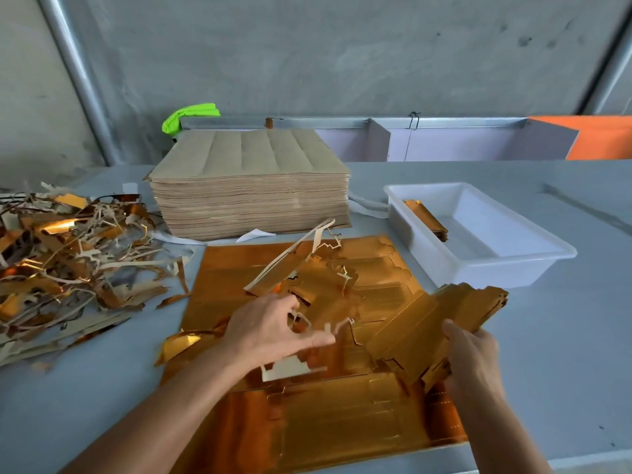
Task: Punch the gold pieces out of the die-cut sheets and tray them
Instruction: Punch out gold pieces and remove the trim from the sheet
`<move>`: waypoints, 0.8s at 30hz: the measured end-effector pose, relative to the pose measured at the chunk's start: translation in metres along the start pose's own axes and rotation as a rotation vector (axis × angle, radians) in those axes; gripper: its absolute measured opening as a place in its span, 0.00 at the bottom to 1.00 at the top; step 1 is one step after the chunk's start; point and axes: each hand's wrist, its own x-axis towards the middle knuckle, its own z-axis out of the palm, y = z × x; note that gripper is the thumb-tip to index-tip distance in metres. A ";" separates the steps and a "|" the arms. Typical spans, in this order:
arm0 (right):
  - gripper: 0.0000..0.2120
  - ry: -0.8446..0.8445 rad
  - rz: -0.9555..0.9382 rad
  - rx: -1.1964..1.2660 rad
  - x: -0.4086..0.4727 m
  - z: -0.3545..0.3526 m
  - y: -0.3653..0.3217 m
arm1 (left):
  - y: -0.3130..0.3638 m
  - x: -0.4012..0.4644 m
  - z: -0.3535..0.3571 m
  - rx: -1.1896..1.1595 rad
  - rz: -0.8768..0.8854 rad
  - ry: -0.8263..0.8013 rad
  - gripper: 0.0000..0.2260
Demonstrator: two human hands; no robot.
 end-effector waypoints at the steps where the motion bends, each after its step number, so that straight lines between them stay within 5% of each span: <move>1: 0.13 -0.018 0.001 -0.008 -0.002 0.003 0.002 | 0.005 0.000 0.005 0.069 0.025 -0.009 0.42; 6: 0.04 -0.121 0.023 -0.056 -0.013 0.018 0.008 | 0.021 0.008 0.020 0.170 0.049 -0.012 0.26; 10: 0.10 -0.138 -0.001 -0.071 -0.015 0.022 0.007 | 0.017 0.014 0.020 0.001 0.095 0.054 0.11; 13: 0.04 -0.125 -0.016 -0.090 -0.014 0.021 0.007 | 0.010 0.018 0.005 -0.462 0.061 0.129 0.08; 18: 0.08 -0.124 -0.110 -0.221 -0.014 0.025 0.005 | 0.001 0.021 -0.039 -1.808 0.002 0.092 0.11; 20: 0.10 -0.129 -0.160 -0.289 -0.015 0.030 0.004 | -0.002 0.024 -0.047 -1.989 -0.066 0.144 0.11; 24: 0.10 -0.252 -0.242 -0.297 -0.020 0.048 0.004 | 0.000 0.030 -0.041 -1.943 -0.436 0.245 0.12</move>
